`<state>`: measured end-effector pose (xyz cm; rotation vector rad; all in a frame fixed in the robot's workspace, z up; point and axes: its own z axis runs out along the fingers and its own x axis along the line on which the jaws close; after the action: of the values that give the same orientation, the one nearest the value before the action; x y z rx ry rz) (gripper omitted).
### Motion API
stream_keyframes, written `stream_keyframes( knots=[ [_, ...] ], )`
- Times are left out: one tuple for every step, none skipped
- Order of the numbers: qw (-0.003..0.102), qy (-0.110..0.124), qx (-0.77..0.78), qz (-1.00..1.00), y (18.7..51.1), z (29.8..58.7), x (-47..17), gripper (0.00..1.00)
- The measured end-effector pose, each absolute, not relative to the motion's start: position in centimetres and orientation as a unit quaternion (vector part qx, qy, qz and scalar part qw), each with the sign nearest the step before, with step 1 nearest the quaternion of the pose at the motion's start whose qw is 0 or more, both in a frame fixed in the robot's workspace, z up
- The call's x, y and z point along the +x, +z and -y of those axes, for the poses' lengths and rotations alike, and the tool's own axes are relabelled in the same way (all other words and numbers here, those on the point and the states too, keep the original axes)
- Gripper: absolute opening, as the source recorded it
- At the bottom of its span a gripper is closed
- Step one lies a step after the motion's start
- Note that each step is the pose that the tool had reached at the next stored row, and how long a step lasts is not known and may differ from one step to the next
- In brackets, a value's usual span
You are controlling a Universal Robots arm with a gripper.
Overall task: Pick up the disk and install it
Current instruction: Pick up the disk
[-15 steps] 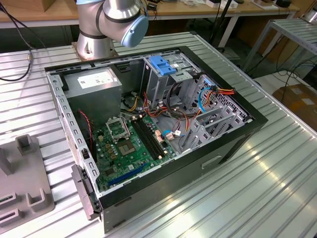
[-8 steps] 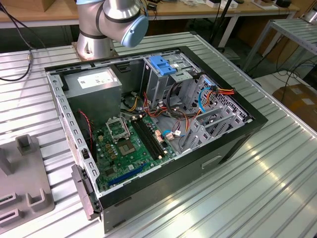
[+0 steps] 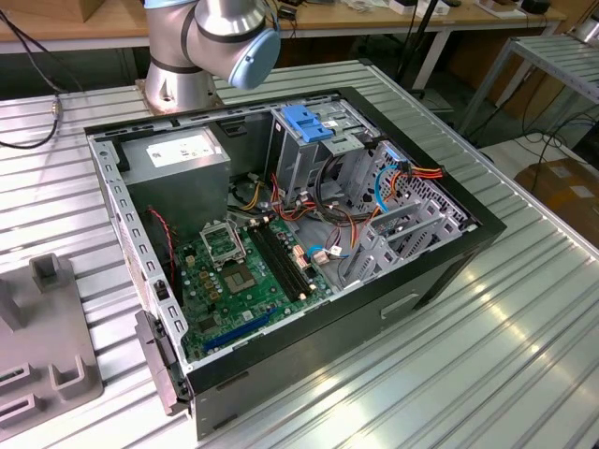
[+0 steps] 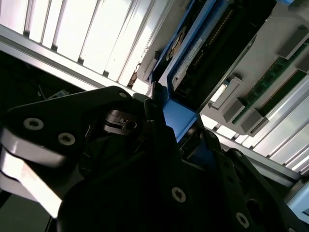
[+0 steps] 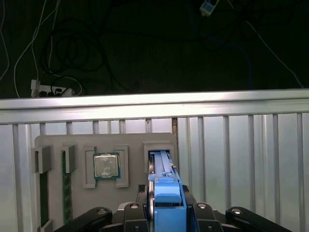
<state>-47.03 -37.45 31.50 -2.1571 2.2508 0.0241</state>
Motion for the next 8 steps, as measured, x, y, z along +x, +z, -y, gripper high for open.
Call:
stream_keyframes(
  knots=[
    [0.012,0.008,-0.692,-0.722,31.8,37.5,-47.0,0.37],
    [0.012,0.008,-0.692,-0.722,32.0,37.4,-47.0,0.37],
    [0.012,0.008,-0.692,-0.722,32.3,37.4,-47.0,0.37],
    [0.012,0.008,-0.692,-0.722,32.5,37.4,-47.0,0.37],
    [0.012,0.008,-0.692,-0.722,32.8,37.4,-47.0,0.37],
    [0.012,0.008,-0.692,-0.722,33.0,37.4,-47.0,0.37],
    [0.012,0.008,-0.692,-0.722,33.3,37.5,-47.0,0.37],
    [0.012,0.008,-0.692,-0.722,33.5,37.4,-47.0,0.37]
  ],
)
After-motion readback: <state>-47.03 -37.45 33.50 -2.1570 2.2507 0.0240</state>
